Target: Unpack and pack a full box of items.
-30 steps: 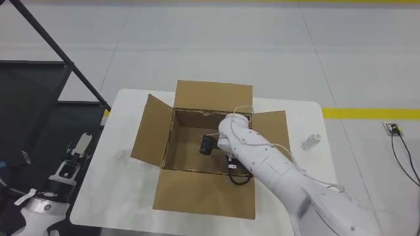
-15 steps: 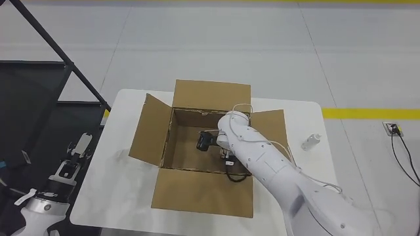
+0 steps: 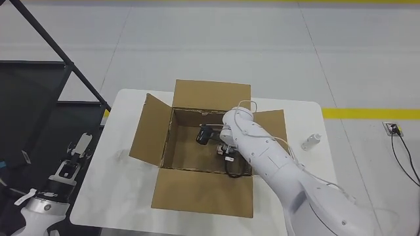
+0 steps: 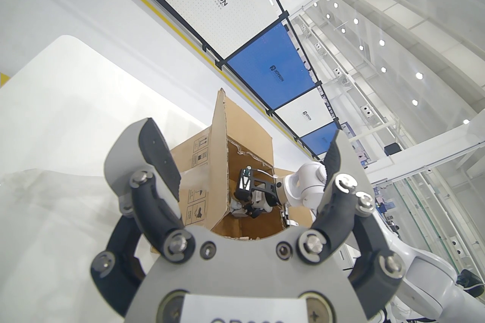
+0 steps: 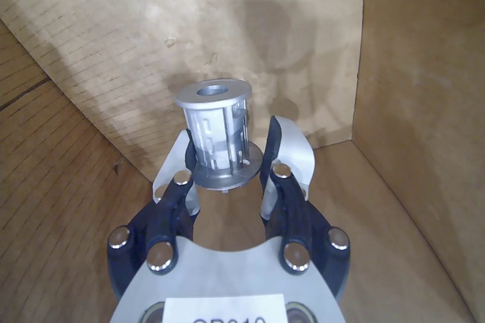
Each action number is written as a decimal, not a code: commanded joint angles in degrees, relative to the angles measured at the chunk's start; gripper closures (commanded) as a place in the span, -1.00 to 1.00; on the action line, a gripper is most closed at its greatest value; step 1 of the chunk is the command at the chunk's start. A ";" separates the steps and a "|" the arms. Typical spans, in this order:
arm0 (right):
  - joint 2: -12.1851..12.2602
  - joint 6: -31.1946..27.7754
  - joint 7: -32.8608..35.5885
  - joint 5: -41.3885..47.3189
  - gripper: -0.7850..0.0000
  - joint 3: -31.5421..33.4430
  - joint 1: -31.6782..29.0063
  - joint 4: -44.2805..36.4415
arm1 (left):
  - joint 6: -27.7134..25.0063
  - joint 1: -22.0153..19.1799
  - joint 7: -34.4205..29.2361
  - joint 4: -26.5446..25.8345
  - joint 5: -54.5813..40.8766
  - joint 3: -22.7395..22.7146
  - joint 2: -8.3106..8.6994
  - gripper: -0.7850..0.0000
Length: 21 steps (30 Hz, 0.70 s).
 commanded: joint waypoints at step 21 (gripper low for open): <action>-3.06 2.80 1.09 -2.26 -0.15 -0.57 -1.86 1.15 | 0.00 0.00 0.00 0.00 0.00 0.00 0.00 -1.00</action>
